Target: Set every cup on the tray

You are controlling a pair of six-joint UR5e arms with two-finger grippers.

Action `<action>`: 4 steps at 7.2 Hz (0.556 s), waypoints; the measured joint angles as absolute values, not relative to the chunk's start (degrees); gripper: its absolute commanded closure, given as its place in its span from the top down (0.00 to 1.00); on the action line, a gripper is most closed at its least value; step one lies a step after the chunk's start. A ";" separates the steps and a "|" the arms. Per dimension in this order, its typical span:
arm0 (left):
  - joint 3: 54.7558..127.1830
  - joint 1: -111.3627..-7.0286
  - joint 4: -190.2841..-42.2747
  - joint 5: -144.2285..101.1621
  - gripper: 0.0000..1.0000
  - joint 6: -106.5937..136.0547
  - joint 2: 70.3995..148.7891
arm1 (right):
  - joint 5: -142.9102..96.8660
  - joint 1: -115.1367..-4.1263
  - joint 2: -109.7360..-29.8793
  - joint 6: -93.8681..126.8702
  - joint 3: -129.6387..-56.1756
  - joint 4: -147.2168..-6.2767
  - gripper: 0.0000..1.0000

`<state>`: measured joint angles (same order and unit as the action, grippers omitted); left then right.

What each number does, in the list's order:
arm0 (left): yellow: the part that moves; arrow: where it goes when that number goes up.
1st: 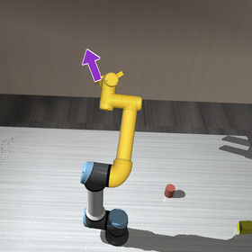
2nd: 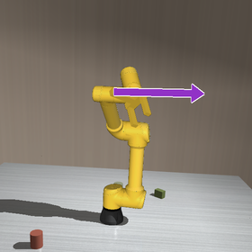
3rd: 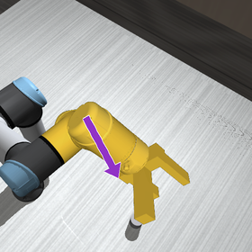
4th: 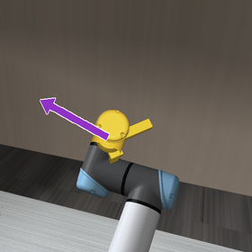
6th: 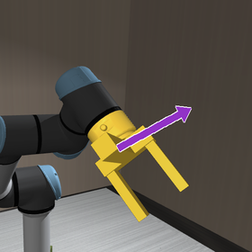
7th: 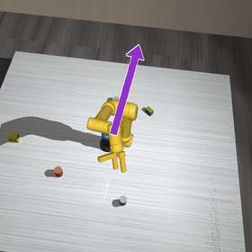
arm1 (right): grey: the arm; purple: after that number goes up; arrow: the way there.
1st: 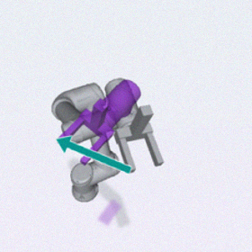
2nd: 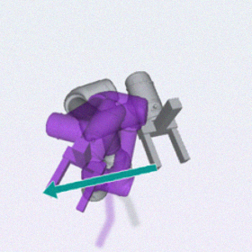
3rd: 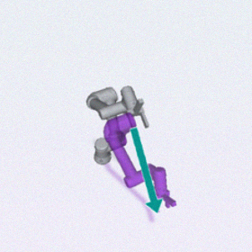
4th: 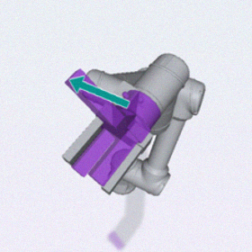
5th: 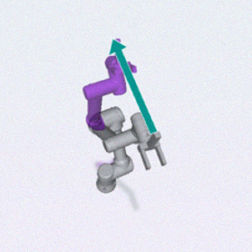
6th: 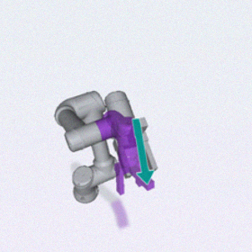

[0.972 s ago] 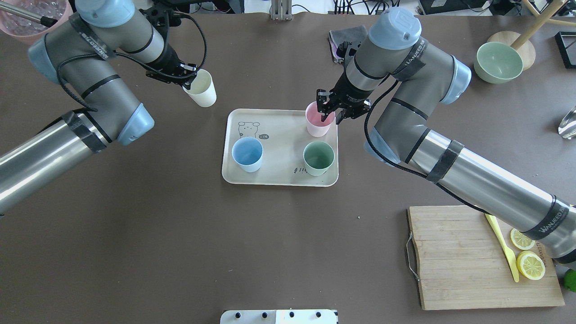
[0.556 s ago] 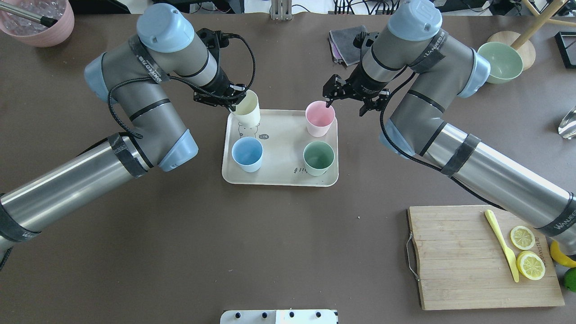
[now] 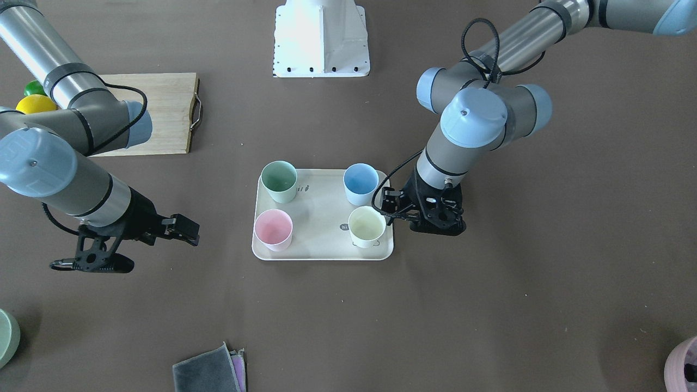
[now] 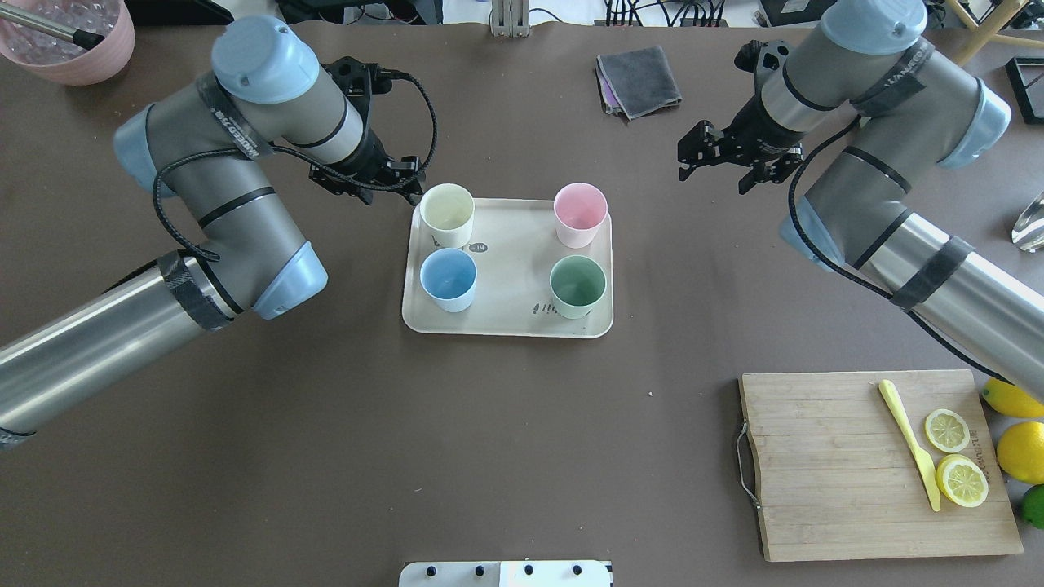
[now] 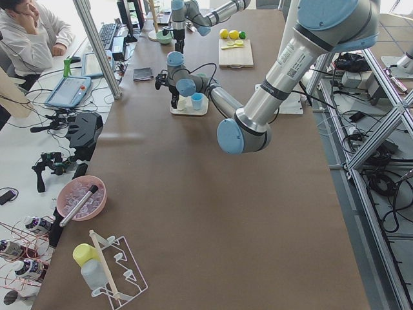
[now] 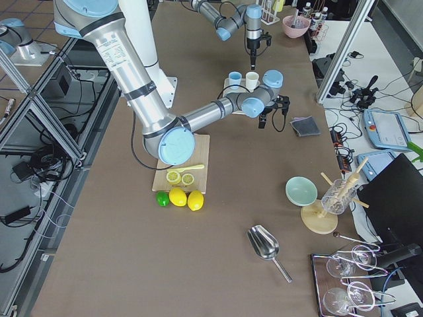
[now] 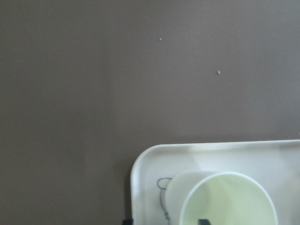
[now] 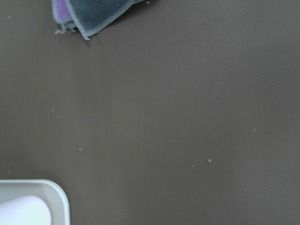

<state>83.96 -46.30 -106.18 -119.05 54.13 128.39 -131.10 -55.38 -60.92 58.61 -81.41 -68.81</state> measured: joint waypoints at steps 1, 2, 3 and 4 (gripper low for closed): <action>87.35 -49.17 -103.98 -120.36 0.98 48.57 124.63 | -131.75 -57.74 -63.90 55.56 -82.40 -68.75 1.00; 90.24 -52.42 -102.90 -122.40 0.98 43.14 120.46 | -132.13 -59.94 -67.38 51.58 -83.99 -68.53 1.00; 92.62 -55.68 -102.55 -124.72 0.98 37.88 115.89 | -132.67 -62.23 -71.59 47.23 -86.34 -68.18 1.00; 94.56 -58.72 -102.44 -126.05 0.98 32.12 111.04 | -133.53 -64.65 -75.17 43.99 -88.26 -67.95 1.00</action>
